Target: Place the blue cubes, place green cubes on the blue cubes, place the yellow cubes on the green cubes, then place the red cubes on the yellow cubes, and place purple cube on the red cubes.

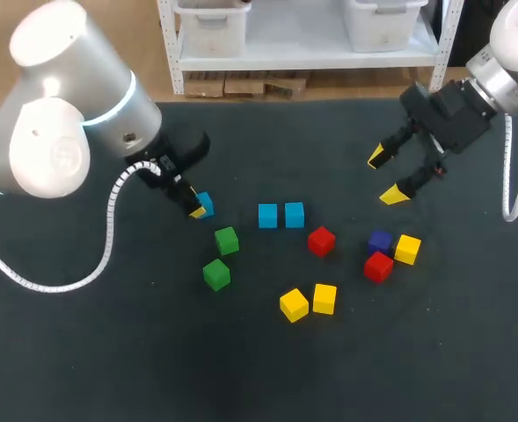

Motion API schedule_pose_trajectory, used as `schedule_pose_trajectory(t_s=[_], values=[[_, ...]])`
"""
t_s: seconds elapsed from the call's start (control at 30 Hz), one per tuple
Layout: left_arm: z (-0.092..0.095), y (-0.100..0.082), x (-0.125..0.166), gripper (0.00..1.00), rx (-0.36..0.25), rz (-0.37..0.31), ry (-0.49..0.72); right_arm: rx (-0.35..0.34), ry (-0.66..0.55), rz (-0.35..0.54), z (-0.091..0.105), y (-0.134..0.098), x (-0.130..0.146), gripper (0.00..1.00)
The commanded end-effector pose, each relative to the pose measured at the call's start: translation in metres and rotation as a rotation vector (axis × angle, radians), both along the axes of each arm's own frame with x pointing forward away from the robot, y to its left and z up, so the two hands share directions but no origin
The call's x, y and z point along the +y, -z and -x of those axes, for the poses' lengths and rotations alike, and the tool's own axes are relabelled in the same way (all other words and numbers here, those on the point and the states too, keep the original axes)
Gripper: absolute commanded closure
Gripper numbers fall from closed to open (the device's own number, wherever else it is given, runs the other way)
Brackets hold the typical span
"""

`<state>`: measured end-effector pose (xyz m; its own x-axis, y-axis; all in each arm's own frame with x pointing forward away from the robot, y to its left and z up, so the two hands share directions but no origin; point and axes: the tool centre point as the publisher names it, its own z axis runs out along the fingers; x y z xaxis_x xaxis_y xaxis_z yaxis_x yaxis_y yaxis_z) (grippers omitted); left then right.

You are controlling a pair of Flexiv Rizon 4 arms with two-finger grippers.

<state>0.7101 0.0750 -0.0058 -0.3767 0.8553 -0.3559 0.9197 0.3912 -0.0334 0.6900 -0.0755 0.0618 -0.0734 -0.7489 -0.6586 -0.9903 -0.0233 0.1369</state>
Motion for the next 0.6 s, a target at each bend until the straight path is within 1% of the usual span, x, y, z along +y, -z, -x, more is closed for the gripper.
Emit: schedule_pose_trajectory(t_s=[0.03,0.2,0.37,0.6], values=[[0.001,-0.005,0.000,1.00,-0.003,0.007,0.006,0.001,-0.002,-0.002,-0.001,0.000,0.000,0.00],[0.005,-0.020,-0.008,1.00,-0.028,0.017,0.053,0.001,-0.002,-0.002,-0.001,0.000,0.000,0.00],[0.008,-0.035,-0.025,1.00,-0.062,0.029,0.142,0.001,-0.002,-0.002,-0.001,0.000,0.000,0.00],[0.012,-0.041,-0.049,1.00,-0.079,0.053,0.238,0.001,-0.002,-0.002,-0.001,0.000,0.000,0.00]])
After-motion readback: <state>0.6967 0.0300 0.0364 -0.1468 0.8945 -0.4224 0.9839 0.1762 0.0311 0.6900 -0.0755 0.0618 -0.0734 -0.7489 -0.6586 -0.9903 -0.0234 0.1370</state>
